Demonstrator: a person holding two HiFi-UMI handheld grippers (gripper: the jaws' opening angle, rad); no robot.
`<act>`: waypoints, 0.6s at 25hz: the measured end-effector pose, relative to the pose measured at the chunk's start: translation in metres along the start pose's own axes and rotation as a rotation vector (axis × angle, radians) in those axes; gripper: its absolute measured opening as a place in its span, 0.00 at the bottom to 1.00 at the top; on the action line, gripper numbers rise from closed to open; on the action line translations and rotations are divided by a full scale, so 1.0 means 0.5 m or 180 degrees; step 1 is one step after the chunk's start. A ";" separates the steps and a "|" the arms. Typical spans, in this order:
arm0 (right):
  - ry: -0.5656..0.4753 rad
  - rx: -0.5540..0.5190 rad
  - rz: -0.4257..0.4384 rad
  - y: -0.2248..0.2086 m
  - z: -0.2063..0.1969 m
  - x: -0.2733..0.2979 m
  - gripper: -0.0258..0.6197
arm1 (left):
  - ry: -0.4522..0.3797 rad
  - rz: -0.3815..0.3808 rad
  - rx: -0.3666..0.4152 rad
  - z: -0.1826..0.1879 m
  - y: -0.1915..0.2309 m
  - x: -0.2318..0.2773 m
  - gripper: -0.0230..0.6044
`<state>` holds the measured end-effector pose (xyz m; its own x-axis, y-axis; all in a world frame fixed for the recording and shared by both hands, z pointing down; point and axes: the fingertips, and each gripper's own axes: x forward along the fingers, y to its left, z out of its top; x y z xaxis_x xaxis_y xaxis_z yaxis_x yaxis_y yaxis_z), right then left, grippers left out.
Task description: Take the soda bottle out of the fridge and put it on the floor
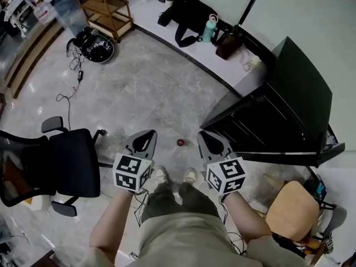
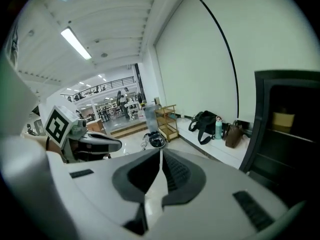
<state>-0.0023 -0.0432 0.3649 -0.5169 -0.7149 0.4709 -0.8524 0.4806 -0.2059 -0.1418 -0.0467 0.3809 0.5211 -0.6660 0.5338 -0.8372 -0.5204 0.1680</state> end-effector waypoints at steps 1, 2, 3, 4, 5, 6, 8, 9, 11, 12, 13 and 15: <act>-0.0068 -0.0006 0.0033 0.009 0.026 -0.020 0.05 | -0.0067 0.0011 0.0044 0.026 -0.009 -0.020 0.05; -0.0134 -0.0011 0.0069 0.018 0.051 -0.041 0.05 | -0.0146 0.0018 0.0080 0.052 -0.020 -0.041 0.05; -0.0202 -0.0025 0.0097 0.026 0.077 -0.061 0.05 | -0.0231 0.0019 0.0111 0.080 -0.032 -0.060 0.05; -0.0274 -0.0051 0.0111 0.032 0.103 -0.081 0.05 | -0.0318 0.0018 0.0141 0.107 -0.044 -0.079 0.05; -0.0349 -0.0089 0.0112 0.038 0.129 -0.100 0.05 | -0.0405 0.0018 0.0173 0.133 -0.055 -0.097 0.05; -0.0425 -0.0128 0.0106 0.044 0.155 -0.119 0.05 | -0.0490 0.0020 0.0206 0.157 -0.065 -0.114 0.05; -0.0576 -0.0180 0.0102 0.058 0.200 -0.154 0.05 | -0.0649 0.0025 0.0273 0.200 -0.083 -0.151 0.05; -0.0651 -0.0202 0.0105 0.066 0.221 -0.171 0.05 | -0.0724 0.0023 0.0300 0.220 -0.091 -0.169 0.05; -0.0785 -0.0296 0.0104 0.082 0.261 -0.205 0.05 | -0.0856 0.0000 0.0345 0.255 -0.112 -0.205 0.05; -0.0842 -0.0379 0.0096 0.091 0.279 -0.221 0.05 | -0.0907 -0.0014 0.0372 0.270 -0.124 -0.224 0.05; -0.0902 -0.0476 0.0085 0.100 0.296 -0.238 0.05 | -0.0951 -0.0021 0.0415 0.283 -0.137 -0.243 0.05; -0.1049 -0.0630 0.0069 0.115 0.336 -0.269 0.05 | -0.1035 0.0002 0.0555 0.314 -0.157 -0.280 0.05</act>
<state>0.0047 -0.0046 0.1455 -0.5599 -0.8129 0.1606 -0.8258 0.5632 -0.0282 -0.1232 0.0036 0.1631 0.5695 -0.7868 0.2377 -0.8113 -0.5845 0.0090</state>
